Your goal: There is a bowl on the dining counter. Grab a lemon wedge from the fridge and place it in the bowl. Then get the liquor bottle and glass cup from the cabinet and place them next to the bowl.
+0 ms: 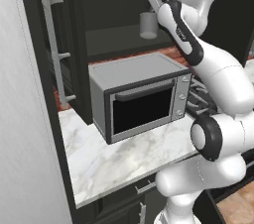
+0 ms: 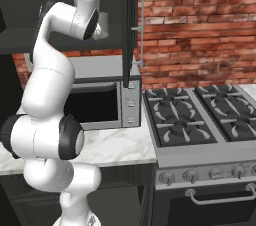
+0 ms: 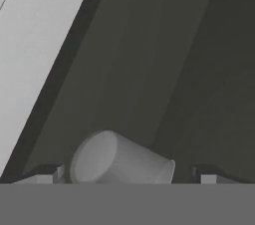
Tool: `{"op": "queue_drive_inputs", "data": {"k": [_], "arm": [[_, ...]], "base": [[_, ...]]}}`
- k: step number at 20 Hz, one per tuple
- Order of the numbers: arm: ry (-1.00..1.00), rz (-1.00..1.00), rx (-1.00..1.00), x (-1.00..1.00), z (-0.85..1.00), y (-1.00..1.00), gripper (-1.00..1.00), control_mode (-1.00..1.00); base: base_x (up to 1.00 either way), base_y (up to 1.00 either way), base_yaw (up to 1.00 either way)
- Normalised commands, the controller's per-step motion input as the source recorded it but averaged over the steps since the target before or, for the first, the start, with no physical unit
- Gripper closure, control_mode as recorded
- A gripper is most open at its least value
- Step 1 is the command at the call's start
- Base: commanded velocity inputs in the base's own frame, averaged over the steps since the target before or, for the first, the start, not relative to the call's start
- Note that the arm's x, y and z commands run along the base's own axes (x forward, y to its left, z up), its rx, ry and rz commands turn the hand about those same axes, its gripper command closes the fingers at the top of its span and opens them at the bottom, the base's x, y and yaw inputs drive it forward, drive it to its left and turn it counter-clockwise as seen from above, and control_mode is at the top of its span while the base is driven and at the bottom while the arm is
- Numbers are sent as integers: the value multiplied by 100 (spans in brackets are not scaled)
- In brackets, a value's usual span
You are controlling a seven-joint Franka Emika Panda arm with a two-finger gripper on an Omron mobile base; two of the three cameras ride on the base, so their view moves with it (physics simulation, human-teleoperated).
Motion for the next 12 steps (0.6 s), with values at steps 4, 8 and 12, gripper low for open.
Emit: {"op": "queue_drive_inputs", "data": {"k": [4,8,12], "arm": [[0,0,0,35,0,-13,-100,-100],[0,0,0,40,0,-14,-100,-100],[0,0,0,38,0,-14,-100,-100]], "base": [[0,0,0],[0,0,0],[0,0,0]]}}
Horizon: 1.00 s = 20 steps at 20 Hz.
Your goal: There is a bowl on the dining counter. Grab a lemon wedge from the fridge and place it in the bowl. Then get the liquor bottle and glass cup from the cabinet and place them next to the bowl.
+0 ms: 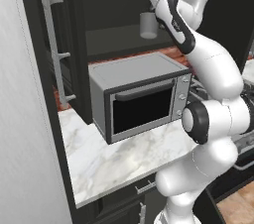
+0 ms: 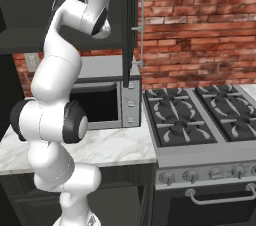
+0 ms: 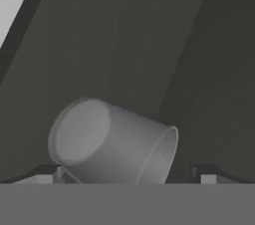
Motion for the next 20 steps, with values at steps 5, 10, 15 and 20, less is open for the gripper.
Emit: {"op": "queue_drive_inputs", "data": {"k": [5,10,15,20], "arm": [[0,0,0,36,0,-12,-100,-100],[0,0,0,20,-6,-6,-100,-100],[-2,0,0,0,-23,0,-100,-100],[-2,0,0,0,-25,0,-100,-100]], "base": [[0,0,0],[0,0,0],[0,0,0],[0,0,0]]}}
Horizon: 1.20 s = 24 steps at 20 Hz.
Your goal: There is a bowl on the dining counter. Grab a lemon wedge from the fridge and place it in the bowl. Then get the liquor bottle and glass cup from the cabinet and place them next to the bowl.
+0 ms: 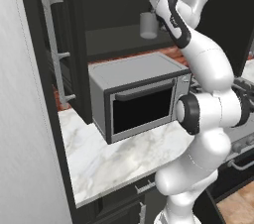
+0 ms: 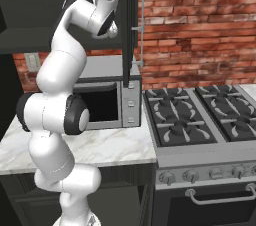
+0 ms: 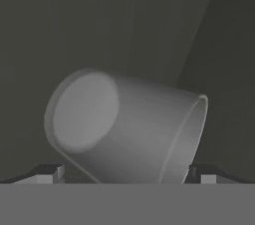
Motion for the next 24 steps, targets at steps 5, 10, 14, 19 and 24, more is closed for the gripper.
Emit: {"op": "queue_drive_inputs", "data": {"k": [5,10,14,19,24], "arm": [[0,0,0,0,-26,0,-100,-100],[0,0,-1,0,-26,0,-100,-100],[0,0,-3,1,-30,0,-100,-100],[0,0,-3,1,-25,3,100,-100],[-3,0,0,-23,-8,0,100,-100]], "base": [[0,0,0],[0,0,0],[0,0,0],[0,0,0],[0,0,0]]}}
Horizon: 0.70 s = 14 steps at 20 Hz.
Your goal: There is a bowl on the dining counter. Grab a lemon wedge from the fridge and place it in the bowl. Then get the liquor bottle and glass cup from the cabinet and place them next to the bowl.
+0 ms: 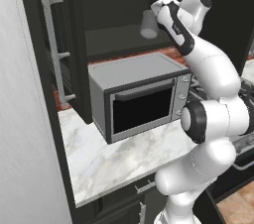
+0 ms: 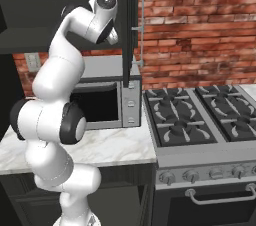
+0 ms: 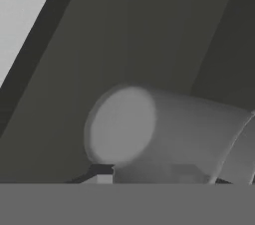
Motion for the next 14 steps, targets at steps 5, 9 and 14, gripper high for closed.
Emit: {"op": "queue_drive_inputs", "data": {"k": [5,9,14], "arm": [[-18,-4,0,-62,-8,0,100,-100],[-15,-9,0,-83,-3,0,100,-100],[-9,-12,0,-94,0,0,100,-100]], "base": [[0,0,0],[0,0,0],[0,0,0]]}}
